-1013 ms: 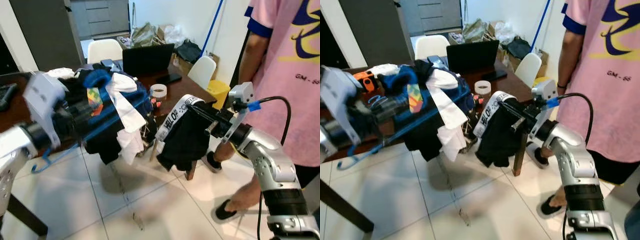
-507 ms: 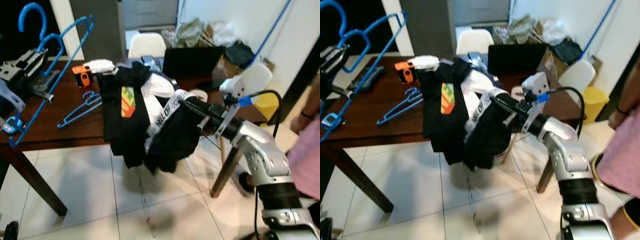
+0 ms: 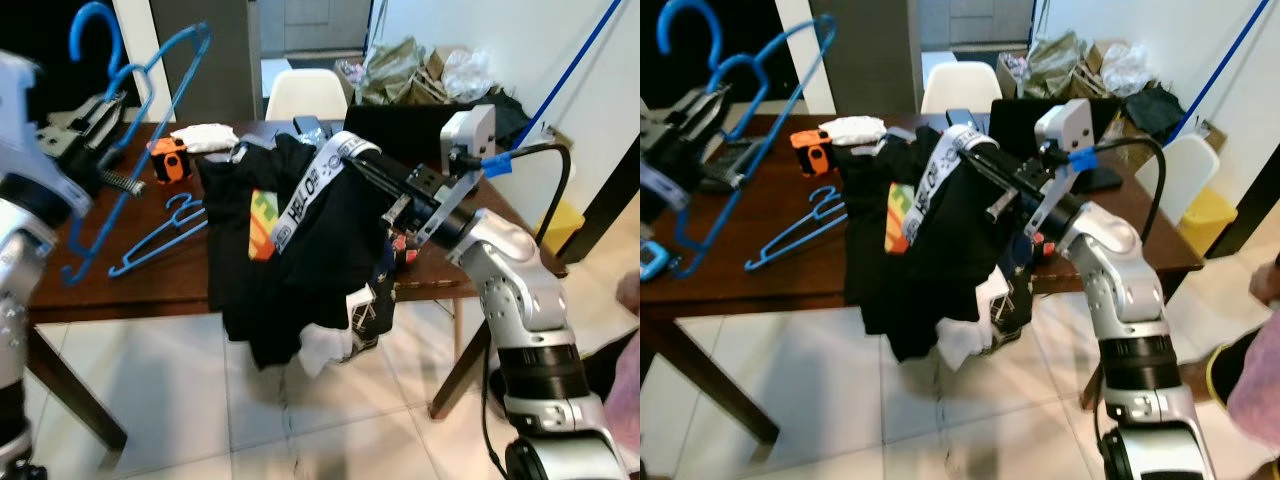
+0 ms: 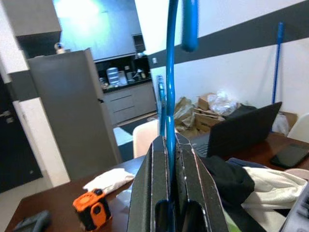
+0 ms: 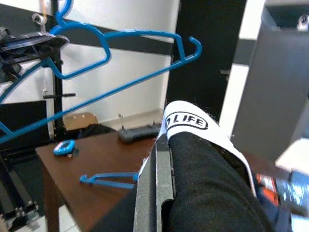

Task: Hang hanger

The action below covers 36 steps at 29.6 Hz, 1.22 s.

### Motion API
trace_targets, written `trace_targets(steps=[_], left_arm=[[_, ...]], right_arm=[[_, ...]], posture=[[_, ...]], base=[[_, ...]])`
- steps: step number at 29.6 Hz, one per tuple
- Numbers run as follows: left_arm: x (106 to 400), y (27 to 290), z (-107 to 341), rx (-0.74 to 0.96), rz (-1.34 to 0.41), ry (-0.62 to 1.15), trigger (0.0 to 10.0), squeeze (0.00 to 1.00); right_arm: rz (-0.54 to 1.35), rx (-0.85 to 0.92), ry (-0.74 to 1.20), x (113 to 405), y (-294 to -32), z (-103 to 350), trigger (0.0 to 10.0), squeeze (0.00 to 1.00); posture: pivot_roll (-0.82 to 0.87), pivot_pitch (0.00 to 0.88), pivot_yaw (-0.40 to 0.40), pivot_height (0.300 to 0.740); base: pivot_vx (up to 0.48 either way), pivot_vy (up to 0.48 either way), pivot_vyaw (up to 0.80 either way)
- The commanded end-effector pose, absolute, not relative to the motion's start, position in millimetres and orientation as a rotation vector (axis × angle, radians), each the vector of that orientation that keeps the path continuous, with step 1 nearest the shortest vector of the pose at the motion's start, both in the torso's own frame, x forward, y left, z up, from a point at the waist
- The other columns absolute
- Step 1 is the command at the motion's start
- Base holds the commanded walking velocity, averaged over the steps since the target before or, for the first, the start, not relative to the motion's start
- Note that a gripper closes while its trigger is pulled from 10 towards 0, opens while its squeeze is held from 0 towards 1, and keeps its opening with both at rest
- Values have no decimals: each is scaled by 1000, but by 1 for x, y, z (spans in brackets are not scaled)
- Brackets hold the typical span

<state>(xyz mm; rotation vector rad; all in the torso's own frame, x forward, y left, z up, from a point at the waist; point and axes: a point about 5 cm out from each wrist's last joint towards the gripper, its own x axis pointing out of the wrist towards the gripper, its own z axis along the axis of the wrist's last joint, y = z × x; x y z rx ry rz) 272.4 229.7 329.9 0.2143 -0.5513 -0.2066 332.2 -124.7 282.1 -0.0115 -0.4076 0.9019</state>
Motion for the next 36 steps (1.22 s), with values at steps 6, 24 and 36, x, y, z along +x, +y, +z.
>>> trace_targets(steps=[6, 24, 36], left_arm=[[276, 220, 323, 192, -218, -538, 10000, 0], [281, 210, 313, 174, -209, -520, 10000, 0], [284, 221, 315, 179, -72, -534, 10000, 0]], right_arm=[[940, -21, -453, 328, -106, 293, 10000, 0], [1042, 9, -493, 319, -78, 300, 10000, 0], [952, -212, -339, 335, -63, 281, 10000, 0]], posture=[[91, 0, -37, 740], [93, 0, -39, 740], [96, 0, -44, 740]], base=[[329, 0, 0], [330, 0, 0], [278, 0, 0]])
